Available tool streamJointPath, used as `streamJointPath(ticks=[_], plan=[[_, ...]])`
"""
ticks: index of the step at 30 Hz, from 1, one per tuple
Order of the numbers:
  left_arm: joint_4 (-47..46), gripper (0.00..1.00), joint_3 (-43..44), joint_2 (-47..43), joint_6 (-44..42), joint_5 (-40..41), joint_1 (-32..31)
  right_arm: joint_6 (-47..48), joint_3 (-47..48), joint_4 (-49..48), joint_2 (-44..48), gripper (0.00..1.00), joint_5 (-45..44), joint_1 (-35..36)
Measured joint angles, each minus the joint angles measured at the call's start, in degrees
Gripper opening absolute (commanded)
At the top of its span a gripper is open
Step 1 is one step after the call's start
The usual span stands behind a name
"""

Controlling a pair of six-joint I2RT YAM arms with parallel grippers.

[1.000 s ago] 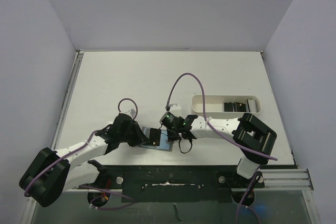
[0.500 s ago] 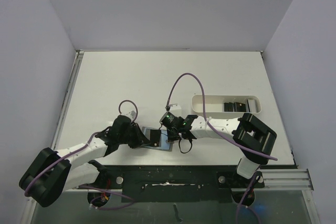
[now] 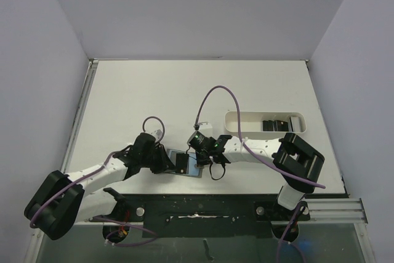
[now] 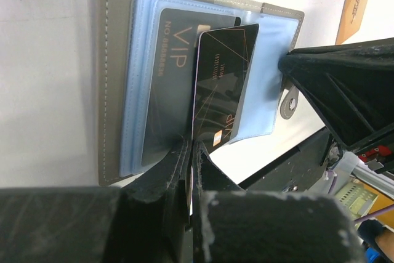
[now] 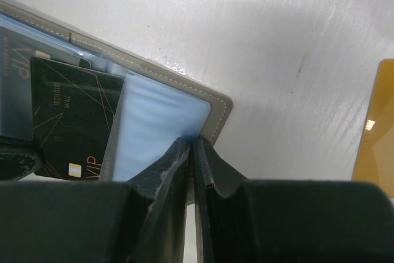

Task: Put the credit cards into the card holder
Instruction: Insert the credit card into the card holder.

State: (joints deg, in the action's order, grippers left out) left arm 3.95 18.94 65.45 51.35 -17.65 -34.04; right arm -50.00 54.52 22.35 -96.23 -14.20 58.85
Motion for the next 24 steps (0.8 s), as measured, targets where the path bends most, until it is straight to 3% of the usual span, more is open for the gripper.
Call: streamJointPath(ticks=[12, 18, 24], plan=[[-0.9, 0.0, 3.6, 6.2, -1.6, -2.1, -1.4, 0.4, 0.2, 0.0, -0.1, 0.1, -0.1, 0.0], [-1.3, 0.27, 3.9, 6.4, -0.7, -1.2, -2.1, 1.5, 1.1, 0.1, -0.9, 0.21, -0.5, -0.2], [-0.3, 0.35, 4.0, 2.8, 0.9, 2.5, -2.4, 1.1, 0.4, 0.6, 0.1, 0.25, -0.8, -0.4]])
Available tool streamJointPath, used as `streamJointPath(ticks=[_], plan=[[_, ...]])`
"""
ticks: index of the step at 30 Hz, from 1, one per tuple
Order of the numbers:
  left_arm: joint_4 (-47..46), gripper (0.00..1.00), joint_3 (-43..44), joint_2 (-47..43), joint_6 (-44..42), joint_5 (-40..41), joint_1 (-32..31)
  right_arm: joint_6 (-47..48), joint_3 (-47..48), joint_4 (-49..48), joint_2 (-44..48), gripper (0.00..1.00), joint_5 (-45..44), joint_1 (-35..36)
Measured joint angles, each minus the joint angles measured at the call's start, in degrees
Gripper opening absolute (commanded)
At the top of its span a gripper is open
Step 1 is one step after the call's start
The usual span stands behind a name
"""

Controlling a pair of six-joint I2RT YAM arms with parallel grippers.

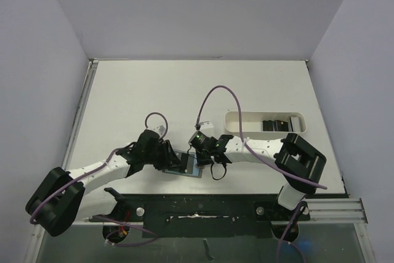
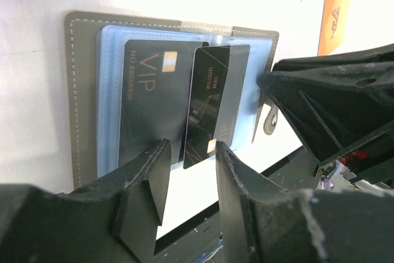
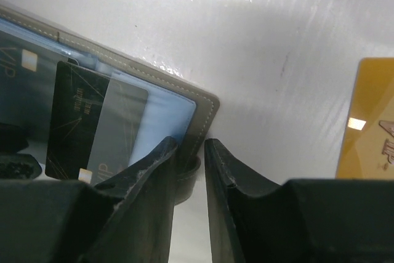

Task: Put the credit cards into the card holder
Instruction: Insert the credit card into the card holder.

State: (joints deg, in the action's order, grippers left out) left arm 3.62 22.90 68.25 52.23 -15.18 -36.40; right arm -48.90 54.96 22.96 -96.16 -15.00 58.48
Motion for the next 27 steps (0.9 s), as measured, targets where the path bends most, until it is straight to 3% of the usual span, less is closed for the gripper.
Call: streamJointPath(ticks=[10, 27], plan=[[-2.7, 0.37, 0.0, 1.5, 1.5, 0.9, 0.0, -1.5, -2.8, 0.0, 2.3, 0.19, 0.0, 0.0], [-12.3, 0.19, 0.2, 8.6, 3.2, -0.6, -3.1, -2.4, -4.2, -2.8, 2.3, 0.14, 0.2, -0.7]])
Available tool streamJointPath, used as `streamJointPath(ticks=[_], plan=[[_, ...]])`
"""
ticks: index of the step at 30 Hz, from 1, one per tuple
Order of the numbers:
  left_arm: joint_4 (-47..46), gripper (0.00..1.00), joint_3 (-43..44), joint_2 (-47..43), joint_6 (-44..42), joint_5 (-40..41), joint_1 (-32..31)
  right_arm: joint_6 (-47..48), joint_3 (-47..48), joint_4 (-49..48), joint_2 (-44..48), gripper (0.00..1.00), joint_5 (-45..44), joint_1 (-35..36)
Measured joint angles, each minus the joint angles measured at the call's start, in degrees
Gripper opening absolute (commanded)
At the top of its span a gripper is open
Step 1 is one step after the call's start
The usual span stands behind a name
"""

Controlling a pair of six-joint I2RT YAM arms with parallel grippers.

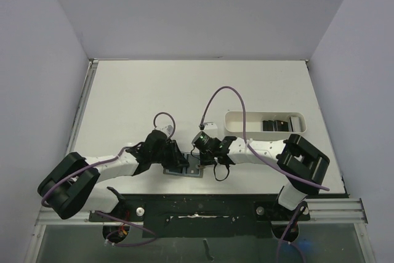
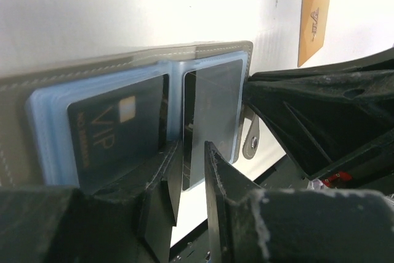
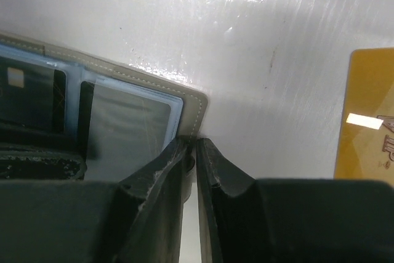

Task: Put the credit cards into the card holder
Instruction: Insert the credit card into the card holder.

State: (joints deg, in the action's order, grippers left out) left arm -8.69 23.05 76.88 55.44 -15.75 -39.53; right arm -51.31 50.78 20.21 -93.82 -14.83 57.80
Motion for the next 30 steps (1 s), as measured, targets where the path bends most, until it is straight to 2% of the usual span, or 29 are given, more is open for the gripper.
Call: streamJointPath(ticks=[4, 7, 11, 16, 22, 30], plan=[[-0.3, 0.2, 0.2, 0.3, 0.4, 0.4, -1.3, 0.0, -0.4, -1.0, 0.1, 0.13, 0.0, -0.8], [-0.5, 0.27, 0.2, 0.2, 1.0, 0.7, -1.7, 0.3, -0.7, -1.7, 0.3, 0.14, -0.2, -1.5], [0.3, 0.37, 0.3, -2.1, 1.4, 2.2, -1.7, 1.1, -1.1, -1.0, 1.3, 0.19, -0.9, -2.6], [4.9, 0.46, 0.6, -6.7, 1.5, 5.3, -1.0, 1.3, -1.1, 1.8, 4.4, 0.21, -1.8, -2.5], [9.2, 0.5, 0.6, -11.8, 1.5, 6.9, 2.5, 1.3, -0.5, 2.5, 7.4, 0.2, -1.9, -1.0], [9.5, 0.51, -1.4, -15.2, 1.4, 5.1, 7.1, 1.6, 1.4, 0.1, 4.5, 0.17, -0.4, 0.0]])
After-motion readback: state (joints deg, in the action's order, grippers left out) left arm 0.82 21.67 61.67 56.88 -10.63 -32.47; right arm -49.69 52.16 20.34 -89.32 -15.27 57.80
